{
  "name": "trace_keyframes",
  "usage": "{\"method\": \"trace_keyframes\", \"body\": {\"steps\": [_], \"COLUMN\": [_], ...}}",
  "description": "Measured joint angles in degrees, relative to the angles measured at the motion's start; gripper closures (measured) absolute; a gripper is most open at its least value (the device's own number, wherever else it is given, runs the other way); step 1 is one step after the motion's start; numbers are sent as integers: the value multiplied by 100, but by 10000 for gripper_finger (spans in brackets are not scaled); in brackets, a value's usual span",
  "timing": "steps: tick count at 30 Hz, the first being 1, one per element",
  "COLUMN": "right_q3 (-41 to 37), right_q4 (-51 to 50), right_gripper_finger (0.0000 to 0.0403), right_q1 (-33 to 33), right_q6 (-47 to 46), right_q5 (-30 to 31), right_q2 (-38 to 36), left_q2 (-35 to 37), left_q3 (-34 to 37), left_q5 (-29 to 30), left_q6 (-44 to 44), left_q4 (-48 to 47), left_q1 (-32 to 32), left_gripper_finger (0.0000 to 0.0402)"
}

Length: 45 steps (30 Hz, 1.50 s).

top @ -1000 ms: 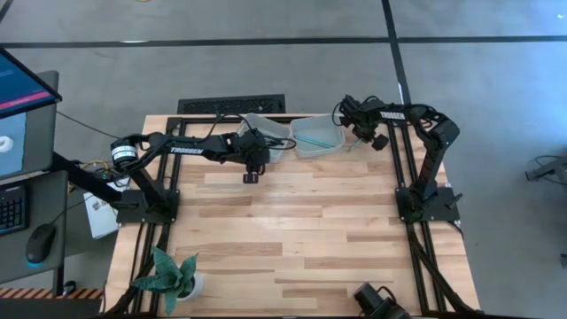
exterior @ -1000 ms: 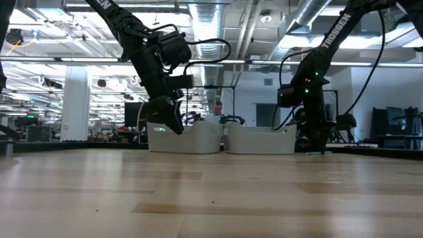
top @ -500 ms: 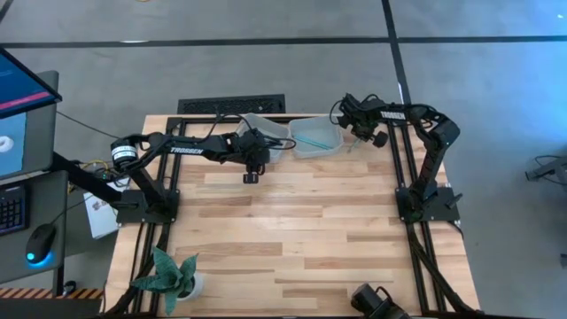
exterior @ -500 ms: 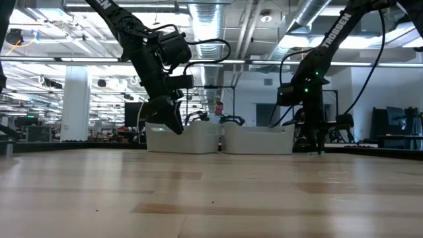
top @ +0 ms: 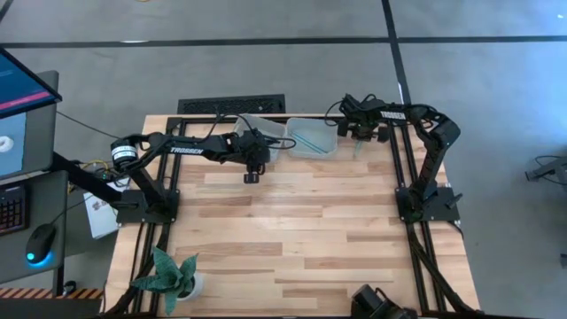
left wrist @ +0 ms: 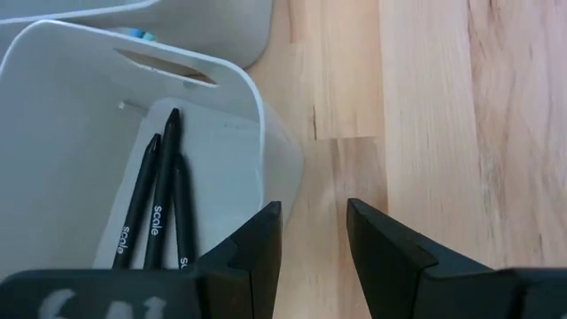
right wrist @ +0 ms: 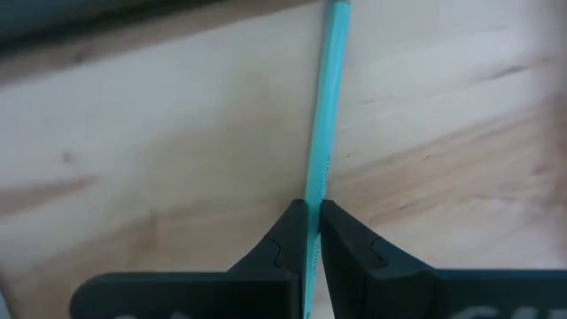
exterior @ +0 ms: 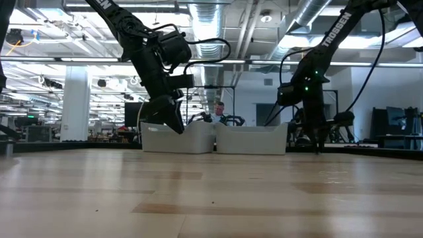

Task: Sort pens & pencils
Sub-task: Put the light green pencil into the right gray bin

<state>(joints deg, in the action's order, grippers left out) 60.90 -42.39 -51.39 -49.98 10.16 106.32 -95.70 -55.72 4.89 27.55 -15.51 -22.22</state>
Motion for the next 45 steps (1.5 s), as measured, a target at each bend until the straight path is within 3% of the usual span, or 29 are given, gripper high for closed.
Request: {"method": "trace_keyframes", "body": {"steps": [12, 25, 45], "right_q3": [7, 4, -11], "right_q4": [-212, -253, -146], "right_gripper_finger": [356, 356, 358], "right_q1": [41, 99, 108], "right_q6": [2491, 4147, 4398], "right_q5": [-257, -405, -237], "right_q2": [0, 0, -2], "left_q2": [0, 0, 0], "left_q3": [0, -2, -2], "left_q5": [-212, -212, -208], "left_q6": [-296, -841, -1263], "left_q4": [225, 432, 477], "left_q1": [1, 2, 2], "left_gripper_finger": [280, 280, 280]}}
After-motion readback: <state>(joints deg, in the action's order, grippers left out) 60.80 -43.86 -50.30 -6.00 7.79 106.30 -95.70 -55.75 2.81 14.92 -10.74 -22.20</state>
